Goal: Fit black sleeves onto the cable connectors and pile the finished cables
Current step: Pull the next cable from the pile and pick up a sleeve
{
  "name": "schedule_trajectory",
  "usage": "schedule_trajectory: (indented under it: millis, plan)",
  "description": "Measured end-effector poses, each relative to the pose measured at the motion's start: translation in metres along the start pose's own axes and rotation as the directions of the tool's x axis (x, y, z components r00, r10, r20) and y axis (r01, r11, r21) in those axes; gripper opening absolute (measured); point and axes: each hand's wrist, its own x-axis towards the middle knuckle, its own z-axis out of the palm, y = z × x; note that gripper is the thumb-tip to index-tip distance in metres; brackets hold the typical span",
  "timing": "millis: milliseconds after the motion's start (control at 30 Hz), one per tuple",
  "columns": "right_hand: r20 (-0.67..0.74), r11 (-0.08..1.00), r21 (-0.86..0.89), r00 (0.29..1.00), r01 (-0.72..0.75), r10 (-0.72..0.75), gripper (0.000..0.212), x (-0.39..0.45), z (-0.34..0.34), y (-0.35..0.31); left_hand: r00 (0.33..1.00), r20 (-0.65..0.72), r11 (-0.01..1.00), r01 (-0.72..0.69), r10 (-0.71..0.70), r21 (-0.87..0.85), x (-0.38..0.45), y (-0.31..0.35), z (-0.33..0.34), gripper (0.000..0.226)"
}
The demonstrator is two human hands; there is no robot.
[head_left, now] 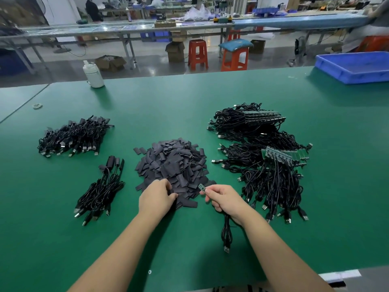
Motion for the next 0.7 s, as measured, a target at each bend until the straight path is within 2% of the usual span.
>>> schedule_trajectory:
  millis: [167,300,367,433,500,600,700]
  plan:
    - [0.018,1.0,0.003,1.0,-0.005,0.005,0.022,0.001,-0.002,0.002,0.998,0.032,0.979,0.064,-0.059,-0.191,0.0,0.0,-0.002,0.018]
    - [0.056,0.997,-0.08,0.998,-0.005,0.009,0.022,-0.002,0.001,-0.002,0.998,-0.051,0.94,0.025,-0.045,-0.341,0.001,0.005,-0.015,0.005]
    - [0.073,0.992,-0.129,0.997,0.012,-0.003,0.022,-0.003,0.004,-0.004,0.999,0.011,0.829,0.04,-0.041,-0.557,0.001,0.01,-0.02,0.009]
    - [0.079,0.984,-0.178,0.997,0.022,-0.009,0.025,-0.004,0.005,-0.006,0.99,0.143,0.656,0.108,-0.001,-0.747,-0.003,0.016,-0.022,0.008]
    - [0.082,0.977,-0.214,0.997,0.017,0.001,0.029,-0.005,0.004,-0.007,0.971,0.235,0.554,0.168,0.052,-0.815,-0.007,0.021,-0.02,0.003]
    - [0.113,0.979,-0.201,0.994,0.019,0.004,0.027,-0.005,0.002,-0.008,0.951,0.288,0.539,0.185,0.113,-0.822,-0.012,0.025,-0.012,0.017]
    - [0.124,0.988,-0.155,0.992,0.008,0.011,0.021,-0.006,0.003,-0.01,0.948,0.286,0.597,0.15,0.139,-0.788,-0.015,0.024,-0.003,0.021]
